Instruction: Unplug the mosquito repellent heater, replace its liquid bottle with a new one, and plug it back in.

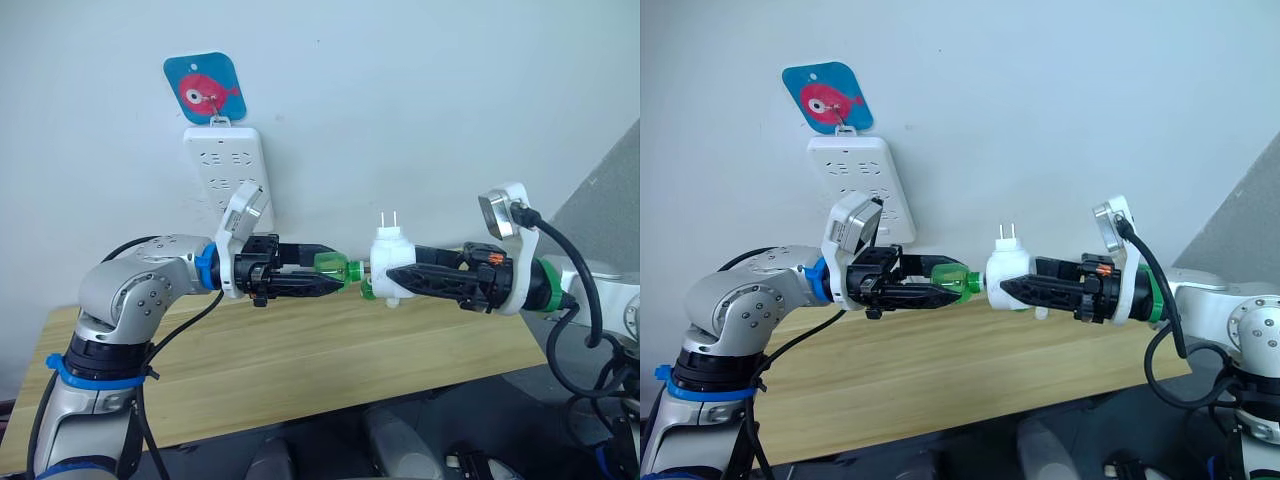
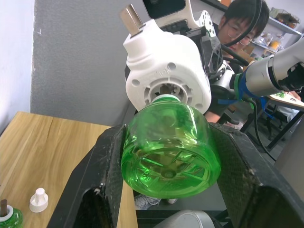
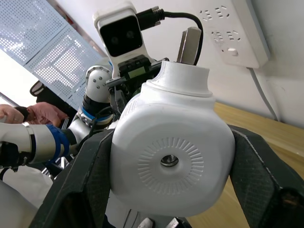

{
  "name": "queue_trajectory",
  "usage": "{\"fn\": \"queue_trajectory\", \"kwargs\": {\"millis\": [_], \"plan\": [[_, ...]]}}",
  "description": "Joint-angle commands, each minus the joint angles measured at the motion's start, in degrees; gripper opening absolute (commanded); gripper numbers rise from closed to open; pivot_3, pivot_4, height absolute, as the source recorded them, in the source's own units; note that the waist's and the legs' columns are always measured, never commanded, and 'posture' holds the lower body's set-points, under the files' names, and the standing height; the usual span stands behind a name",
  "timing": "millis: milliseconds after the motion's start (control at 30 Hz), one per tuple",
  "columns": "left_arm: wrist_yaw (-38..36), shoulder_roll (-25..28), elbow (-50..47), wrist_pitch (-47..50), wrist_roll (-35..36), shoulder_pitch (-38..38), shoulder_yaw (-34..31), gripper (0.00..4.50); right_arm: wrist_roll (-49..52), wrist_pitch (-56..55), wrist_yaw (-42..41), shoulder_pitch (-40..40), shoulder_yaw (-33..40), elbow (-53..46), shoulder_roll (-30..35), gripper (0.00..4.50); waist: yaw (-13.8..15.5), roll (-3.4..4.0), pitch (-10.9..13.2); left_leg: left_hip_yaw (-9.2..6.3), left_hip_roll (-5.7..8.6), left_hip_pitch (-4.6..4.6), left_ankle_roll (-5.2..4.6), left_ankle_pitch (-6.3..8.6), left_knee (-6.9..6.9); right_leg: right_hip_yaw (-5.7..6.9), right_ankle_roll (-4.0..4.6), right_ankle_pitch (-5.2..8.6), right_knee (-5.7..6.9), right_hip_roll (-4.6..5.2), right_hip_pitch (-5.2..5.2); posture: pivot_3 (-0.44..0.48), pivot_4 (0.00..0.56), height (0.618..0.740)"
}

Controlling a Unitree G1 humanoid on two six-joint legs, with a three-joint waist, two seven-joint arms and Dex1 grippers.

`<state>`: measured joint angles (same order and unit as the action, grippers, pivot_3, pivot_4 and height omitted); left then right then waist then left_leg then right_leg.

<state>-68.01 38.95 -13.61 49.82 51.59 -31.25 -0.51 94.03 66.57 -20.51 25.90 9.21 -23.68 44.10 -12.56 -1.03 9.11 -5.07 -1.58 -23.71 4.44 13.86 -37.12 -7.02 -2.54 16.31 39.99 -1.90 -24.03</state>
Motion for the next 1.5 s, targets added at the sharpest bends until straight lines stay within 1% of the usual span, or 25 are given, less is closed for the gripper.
{"fn": "queue_trajectory", "kwargs": {"millis": [33,200,333,500,667,933,1167,1333,1500], "plan": [[-0.3,-0.3,-2.4,-0.7,1.3,-1.9,-0.9,2.30,0.0,-0.3,-2.4,-0.2,-1.1,-2.8,1.2,3.05,0.0,0.00,0.0,0.00,0.00,0.00,0.00,0.00,0.00,0.00,0.00,0.00,0.00,0.00,0.00,-0.217,0.090,0.740],[-1.3,0.4,-2.6,-1.2,0.4,-2.0,-0.3,2.30,-1.2,-0.8,-3.5,0.0,-1.2,-2.3,2.1,3.05,0.0,0.02,0.0,0.00,0.00,0.01,0.00,0.00,-0.01,0.00,0.00,0.00,0.00,0.00,0.01,-0.218,0.089,0.740],[-1.9,0.3,-3.6,-2.3,-1.1,-1.3,0.8,2.30,-0.1,-1.9,-2.8,0.8,-1.5,-1.7,1.5,3.05,0.0,0.01,-0.1,0.00,0.00,0.01,0.00,0.00,-0.01,0.00,0.00,0.00,0.00,0.00,0.01,-0.218,0.089,0.740],[-1.7,-0.3,-3.5,-2.7,-1.8,-1.1,0.7,2.30,0.1,-2.1,-2.8,0.6,-1.5,-1.7,2.0,3.05,0.0,0.02,-0.1,-0.01,0.00,0.01,0.00,0.00,-0.02,0.00,0.00,0.00,0.00,0.00,0.02,-0.217,0.089,0.740],[-2.5,0.6,-3.2,-3.1,-2.7,-0.5,0.4,2.30,0.2,-1.8,-3.7,0.6,-0.3,-0.4,3.7,3.05,0.0,0.02,-0.1,-0.01,0.00,0.01,0.00,0.00,-0.03,0.01,0.00,0.00,0.01,0.00,0.02,-0.220,0.091,0.740],[-3.0,1.2,-4.2,-5.4,-4.0,0.1,0.3,2.30,1.5,-2.0,-3.0,0.2,-0.3,1.3,3.7,3.05,0.0,0.02,-0.1,-0.01,0.00,0.03,0.00,0.00,-0.04,0.01,0.00,0.00,0.01,0.00,0.04,-0.214,0.092,0.740],[-0.4,0.7,-4.2,-5.7,-3.7,0.7,-1.1,2.30,2.3,-1.8,-3.4,-0.8,0.2,2.1,4.2,3.05,0.1,0.02,-0.1,-0.02,0.00,0.04,-0.01,0.00,-0.06,0.01,0.00,0.00,0.02,0.00,0.06,-0.209,0.091,0.740],[1.7,-0.9,-4.2,-4.1,-1.5,0.2,-1.8,2.30,2.7,-2.2,-2.8,-1.0,0.0,2.2,3.8,3.05,0.2,0.01,-0.2,-0.02,0.00,0.04,-0.01,0.00,-0.08,0.01,0.00,0.00,0.02,0.00,0.09,-0.208,0.091,0.740],[1.2,-0.5,-5.0,-3.4,-0.6,0.6,-0.7,2.30,3.0,-2.6,-2.3,-0.8,-0.2,2.3,3.5,3.05,0.2,0.01,-0.2,-0.02,0.00,0.07,-0.01,0.00,-0.08,0.01,0.00,0.00,0.02,0.00,0.10,-0.208,0.091,0.740]]}}
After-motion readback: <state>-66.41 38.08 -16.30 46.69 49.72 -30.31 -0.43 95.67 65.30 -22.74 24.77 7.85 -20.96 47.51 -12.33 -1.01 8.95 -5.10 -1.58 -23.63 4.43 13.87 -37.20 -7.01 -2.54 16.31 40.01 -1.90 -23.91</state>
